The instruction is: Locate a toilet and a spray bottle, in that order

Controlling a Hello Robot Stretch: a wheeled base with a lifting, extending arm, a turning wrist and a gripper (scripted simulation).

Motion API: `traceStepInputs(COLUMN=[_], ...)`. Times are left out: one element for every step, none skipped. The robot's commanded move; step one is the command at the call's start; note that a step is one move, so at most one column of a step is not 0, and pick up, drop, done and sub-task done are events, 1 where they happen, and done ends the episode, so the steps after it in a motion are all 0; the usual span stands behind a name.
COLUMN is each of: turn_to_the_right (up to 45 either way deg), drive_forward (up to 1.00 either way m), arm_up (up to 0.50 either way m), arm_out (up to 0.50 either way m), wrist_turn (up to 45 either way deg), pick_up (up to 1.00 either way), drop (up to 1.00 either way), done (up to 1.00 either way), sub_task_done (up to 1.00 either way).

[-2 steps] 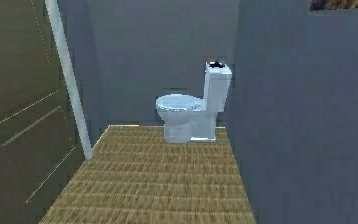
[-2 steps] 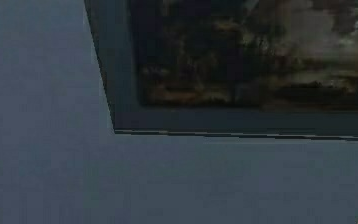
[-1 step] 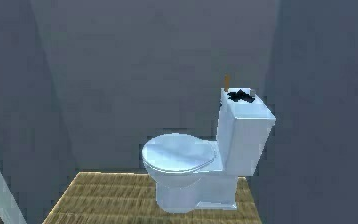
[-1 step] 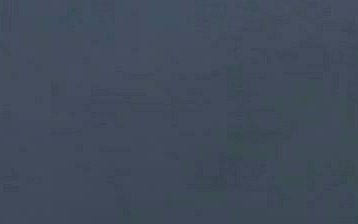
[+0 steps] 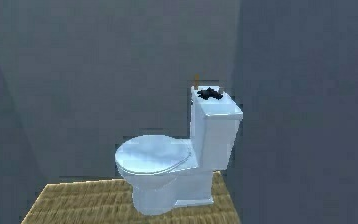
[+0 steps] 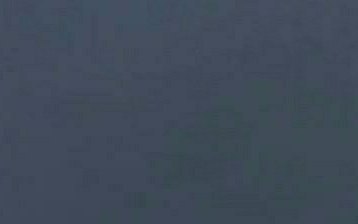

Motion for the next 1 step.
traceStepInputs(turn_to_the_right=[0.0], drive_forward=[0.4], arm_up=[0.0], arm_out=[0.0], wrist_turn=[0.0], pick_up=[0.0], drop=[0.0], done=[0.0], sub_task_done=[0.0])
